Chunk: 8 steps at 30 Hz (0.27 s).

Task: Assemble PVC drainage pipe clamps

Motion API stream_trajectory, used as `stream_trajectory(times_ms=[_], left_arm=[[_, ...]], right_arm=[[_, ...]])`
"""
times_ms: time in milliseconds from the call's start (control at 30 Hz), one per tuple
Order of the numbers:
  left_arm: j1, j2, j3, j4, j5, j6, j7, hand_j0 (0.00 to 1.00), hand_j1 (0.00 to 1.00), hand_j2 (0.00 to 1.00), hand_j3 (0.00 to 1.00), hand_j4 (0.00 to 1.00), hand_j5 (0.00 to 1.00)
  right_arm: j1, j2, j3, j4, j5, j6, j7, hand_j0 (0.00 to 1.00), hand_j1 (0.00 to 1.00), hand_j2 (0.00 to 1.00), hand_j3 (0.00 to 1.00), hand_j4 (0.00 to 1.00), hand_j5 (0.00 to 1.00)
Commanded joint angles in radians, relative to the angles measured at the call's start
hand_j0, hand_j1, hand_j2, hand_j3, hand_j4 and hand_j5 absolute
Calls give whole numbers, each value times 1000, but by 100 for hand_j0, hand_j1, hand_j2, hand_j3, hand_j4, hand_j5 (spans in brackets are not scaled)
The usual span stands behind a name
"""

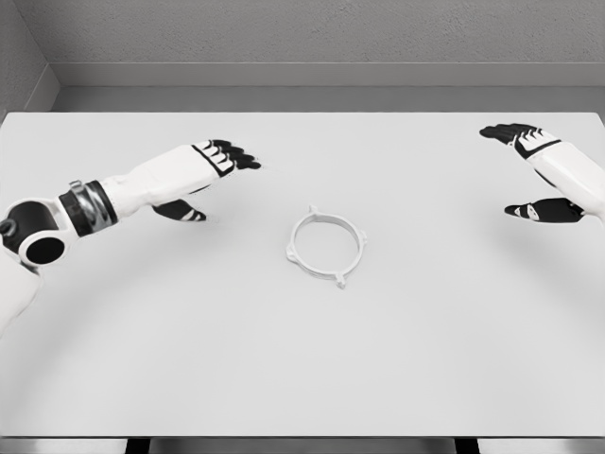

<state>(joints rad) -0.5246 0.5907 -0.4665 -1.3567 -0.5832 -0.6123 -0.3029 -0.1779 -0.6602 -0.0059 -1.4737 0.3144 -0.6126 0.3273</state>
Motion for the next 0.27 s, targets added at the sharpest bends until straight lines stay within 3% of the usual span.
stream_trajectory(times_ms=[0,233], left_arm=[[0,113,14,2,43,1,1,100,100,100,100,100,100],[6,164,40,50,88,1,2,100,100,100,100,100,100]], right_arm=[[0,-1,0,0,-20,2,-1,100,100,100,100,100,100],[0,-1,0,-4,-20,2,-1,100,100,100,100,100,100]])
